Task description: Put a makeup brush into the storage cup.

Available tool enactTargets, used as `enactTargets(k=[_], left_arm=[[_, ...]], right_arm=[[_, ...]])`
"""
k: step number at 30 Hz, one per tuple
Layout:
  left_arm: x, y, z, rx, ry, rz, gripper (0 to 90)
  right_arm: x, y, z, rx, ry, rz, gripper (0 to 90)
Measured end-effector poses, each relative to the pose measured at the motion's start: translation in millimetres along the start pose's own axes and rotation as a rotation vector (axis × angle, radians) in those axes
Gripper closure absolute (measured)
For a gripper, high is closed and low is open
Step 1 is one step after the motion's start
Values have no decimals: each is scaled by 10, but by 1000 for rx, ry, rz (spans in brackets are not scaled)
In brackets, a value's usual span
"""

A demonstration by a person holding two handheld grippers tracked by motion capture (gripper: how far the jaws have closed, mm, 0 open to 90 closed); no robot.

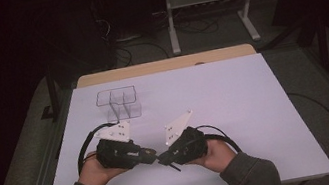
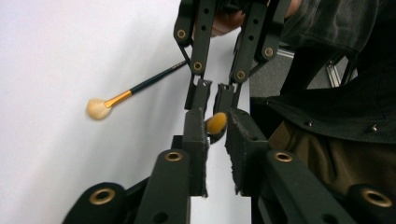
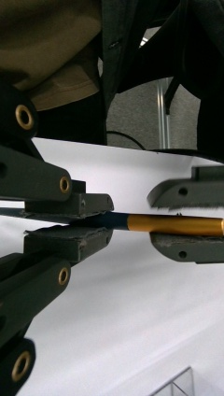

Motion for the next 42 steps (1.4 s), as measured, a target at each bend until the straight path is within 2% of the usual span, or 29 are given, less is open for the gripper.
enactTargets(k=[3,13,18,23,26,35,42], left_arm=[[2,0,-2,-4,-1,-1,822],[5,8,6,-4,-1,-11,838],[-11,-6,17,-2,3,-16,838],[-28,-4,16,-14,28,-40,838],[-33,1,21,-13,26,-40,839],[-42,19,21,-11,28,-49,839],[-47,-8,14,-14,23,-26,827]], right_arm=[[-5,14,-10,1,-3,9,825],[-6,28,-5,-15,4,-2,815],[-30,6,-5,-8,0,-40,759],[-72,-26,-3,-10,-11,-74,757],[-101,-48,-2,-12,-10,-83,756],[-128,-22,-20,-36,-1,-89,815],[-136,-30,1,-43,-3,-65,824]])
Point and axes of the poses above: each handheld gripper's, and its own axes: y roughly forward along the jaws, x roughly out of its underside, z roughly to its right, the point moved 5 cm from there along y, roughly forward along the jaws, and after that the axes turned 1 degree about y, right-handed, at the moved point
